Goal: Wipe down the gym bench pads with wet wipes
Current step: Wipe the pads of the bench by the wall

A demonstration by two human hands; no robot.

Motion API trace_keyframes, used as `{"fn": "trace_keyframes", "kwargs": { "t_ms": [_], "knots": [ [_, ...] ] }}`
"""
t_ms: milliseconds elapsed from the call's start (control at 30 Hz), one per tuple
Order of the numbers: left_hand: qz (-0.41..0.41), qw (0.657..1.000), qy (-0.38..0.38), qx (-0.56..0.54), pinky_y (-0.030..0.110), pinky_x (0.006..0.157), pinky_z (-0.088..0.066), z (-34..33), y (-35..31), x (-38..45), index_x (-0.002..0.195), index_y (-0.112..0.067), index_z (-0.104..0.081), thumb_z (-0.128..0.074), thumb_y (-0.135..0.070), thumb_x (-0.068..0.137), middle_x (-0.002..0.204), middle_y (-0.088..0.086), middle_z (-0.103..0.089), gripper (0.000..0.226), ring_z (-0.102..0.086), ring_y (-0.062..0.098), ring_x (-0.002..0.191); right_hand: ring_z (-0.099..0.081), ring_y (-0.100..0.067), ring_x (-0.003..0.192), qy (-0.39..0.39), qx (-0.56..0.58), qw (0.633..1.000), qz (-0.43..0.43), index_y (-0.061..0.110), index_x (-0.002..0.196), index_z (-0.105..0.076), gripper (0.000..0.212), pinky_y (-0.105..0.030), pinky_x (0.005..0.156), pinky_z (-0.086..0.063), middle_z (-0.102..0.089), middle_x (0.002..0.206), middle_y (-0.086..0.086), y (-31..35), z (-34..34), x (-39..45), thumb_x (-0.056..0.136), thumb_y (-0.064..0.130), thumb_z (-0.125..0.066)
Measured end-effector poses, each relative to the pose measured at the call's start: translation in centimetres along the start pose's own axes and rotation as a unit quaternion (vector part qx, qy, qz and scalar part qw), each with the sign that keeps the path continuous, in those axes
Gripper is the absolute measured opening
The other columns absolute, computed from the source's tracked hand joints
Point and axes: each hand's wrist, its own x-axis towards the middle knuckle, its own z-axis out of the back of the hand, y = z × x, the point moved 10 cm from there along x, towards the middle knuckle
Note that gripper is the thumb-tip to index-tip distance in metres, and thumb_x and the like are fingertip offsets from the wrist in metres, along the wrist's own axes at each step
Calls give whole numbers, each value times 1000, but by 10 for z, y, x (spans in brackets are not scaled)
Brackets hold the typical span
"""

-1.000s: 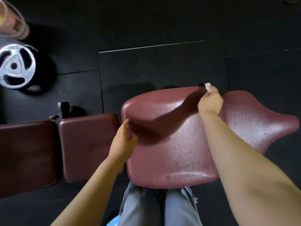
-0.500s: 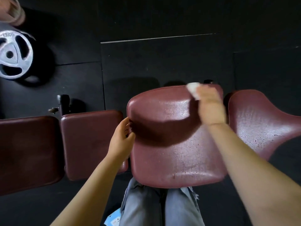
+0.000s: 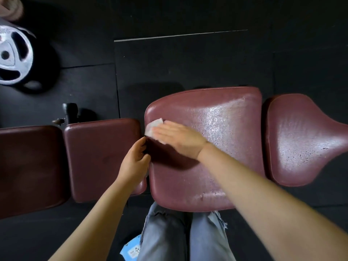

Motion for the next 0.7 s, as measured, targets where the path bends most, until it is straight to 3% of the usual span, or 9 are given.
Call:
{"fn": "trace_keyframes", "kwargs": {
  "t_ms": [67, 133, 267, 333, 367, 433, 533, 633, 700],
  "knots": [
    [4, 1000, 5, -9, 26, 108, -38, -1, 4, -2, 152, -20, -37, -45, 4, 94, 147, 2, -49, 63, -45, 13, 136, -44, -10, 119, -28, -32, 998, -39, 32, 137, -50, 41, -23, 107, -31, -48, 142, 13, -32, 33, -32, 100, 16, -42],
    [6, 1000, 10, -10, 27, 107, -38, -3, 8, -4, 152, -22, -36, -45, 2, 94, 148, 2, -48, 63, -45, 13, 136, -49, -18, 117, -99, -81, 971, -202, 32, 133, -53, 43, -28, 103, -37, -53, 137, 6, -92, 67, -91, 96, 14, -39],
    [-6, 1000, 22, -7, 32, 110, -40, -8, 11, -8, 152, -22, -35, -46, 1, 94, 150, 3, -45, 64, -44, 14, 137, -51, -41, 122, -229, -43, 760, -606, 5, 134, -53, 50, -43, 109, -35, -56, 131, -23, -175, 69, -239, 88, -6, -37],
    [-14, 1000, 16, -2, 34, 112, -41, -7, 14, -10, 152, -21, -35, -47, 1, 95, 150, 4, -44, 62, -44, 13, 136, -55, -45, 113, -300, 27, 648, -700, 5, 132, -55, 45, -46, 97, -43, -57, 123, -29, -159, 51, -243, 91, 1, -38],
    [-16, 1000, 12, 1, 35, 111, -42, -7, 16, -11, 152, -21, -36, -47, 0, 95, 148, 4, -45, 62, -45, 13, 134, -57, -44, 111, -352, 47, 631, -689, 6, 132, -56, 43, -45, 95, -45, -59, 121, -27, -146, 48, -219, 93, 5, -38],
    [-16, 1000, 7, 11, 31, 106, -45, -6, 20, -14, 151, -19, -37, -47, 0, 95, 145, 3, -46, 61, -48, 11, 128, -57, -34, 113, -367, 74, 712, -594, 12, 135, -53, 41, -42, 98, -46, -60, 125, -17, -110, 48, -137, 97, 9, -38],
    [-10, 1000, 5, 22, 25, 100, -45, -6, 27, -20, 151, -19, -38, -45, 0, 93, 144, 0, -50, 62, -51, 7, 124, -52, -29, 119, -155, 53, 943, -290, 17, 135, -52, 49, -43, 106, -41, -57, 128, -11, -26, 7, 2, 92, -2, -37],
    [-2, 1000, 15, 10, 24, 101, -43, -8, 32, -25, 151, -22, -38, -46, -1, 93, 144, -2, -51, 62, -50, 4, 123, -53, -26, 127, -68, -41, 995, -55, 14, 132, -59, 47, -39, 113, -33, -58, 137, -4, 12, -10, 10, 90, 2, -41],
    [-4, 1000, 27, 8, 22, 99, -40, -11, 31, -29, 152, -26, -38, -45, -2, 94, 145, -2, -50, 63, -49, 4, 126, -54, -24, 114, -97, -77, 990, -64, 22, 128, -61, 39, -35, 105, -40, -60, 133, -1, -18, 14, -29, 94, 10, -45]
  ]
}}
